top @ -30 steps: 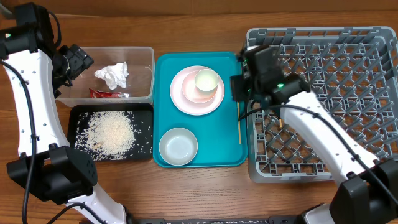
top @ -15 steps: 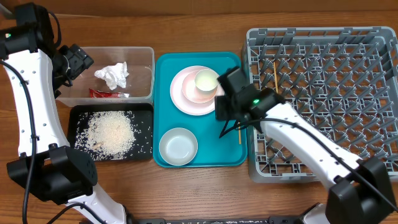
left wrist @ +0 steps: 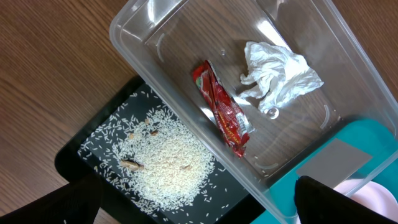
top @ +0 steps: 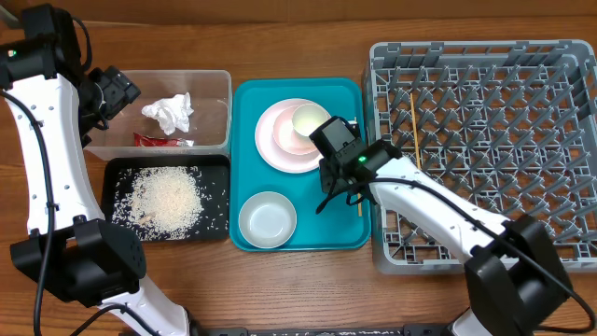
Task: Sort waste into correct bins and load items into the dishwasher
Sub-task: 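Lower the right gripper onto the remaining wooden chopstick beside the pink plate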
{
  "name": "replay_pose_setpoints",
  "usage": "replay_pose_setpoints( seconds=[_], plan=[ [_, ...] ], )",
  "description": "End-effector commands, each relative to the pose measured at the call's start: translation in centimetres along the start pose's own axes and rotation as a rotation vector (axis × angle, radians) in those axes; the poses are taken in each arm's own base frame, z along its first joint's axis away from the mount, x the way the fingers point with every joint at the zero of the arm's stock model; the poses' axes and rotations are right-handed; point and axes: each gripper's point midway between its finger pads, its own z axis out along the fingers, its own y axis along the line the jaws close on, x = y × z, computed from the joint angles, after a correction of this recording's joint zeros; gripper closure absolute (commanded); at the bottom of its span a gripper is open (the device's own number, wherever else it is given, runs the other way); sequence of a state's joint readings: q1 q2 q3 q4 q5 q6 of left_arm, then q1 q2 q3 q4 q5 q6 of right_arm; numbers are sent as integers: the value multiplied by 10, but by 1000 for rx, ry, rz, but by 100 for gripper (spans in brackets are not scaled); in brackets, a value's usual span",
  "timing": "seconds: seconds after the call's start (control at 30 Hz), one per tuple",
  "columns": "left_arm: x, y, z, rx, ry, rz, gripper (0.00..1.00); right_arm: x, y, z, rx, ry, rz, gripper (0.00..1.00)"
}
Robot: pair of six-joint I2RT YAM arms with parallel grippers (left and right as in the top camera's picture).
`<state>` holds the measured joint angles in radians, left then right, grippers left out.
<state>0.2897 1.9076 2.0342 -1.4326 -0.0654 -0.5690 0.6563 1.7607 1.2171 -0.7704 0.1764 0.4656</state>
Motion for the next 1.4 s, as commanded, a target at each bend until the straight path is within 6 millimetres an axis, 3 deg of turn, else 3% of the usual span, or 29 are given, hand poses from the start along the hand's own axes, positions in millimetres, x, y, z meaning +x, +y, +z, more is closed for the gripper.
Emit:
replay_pose_setpoints(
  seconds=[0.0,0.77,1.37],
  plan=[
    [-2,0,-3,-5,-15,15,0,8,-4,14,39,24,-1,57],
    [-1,0,-3,-5,-14,15,0,14,-7,43,78,46,-14,56],
    [-2,0,-3,-5,-14,15,0,14,-17,51,142,41,-55,50]
  ],
)
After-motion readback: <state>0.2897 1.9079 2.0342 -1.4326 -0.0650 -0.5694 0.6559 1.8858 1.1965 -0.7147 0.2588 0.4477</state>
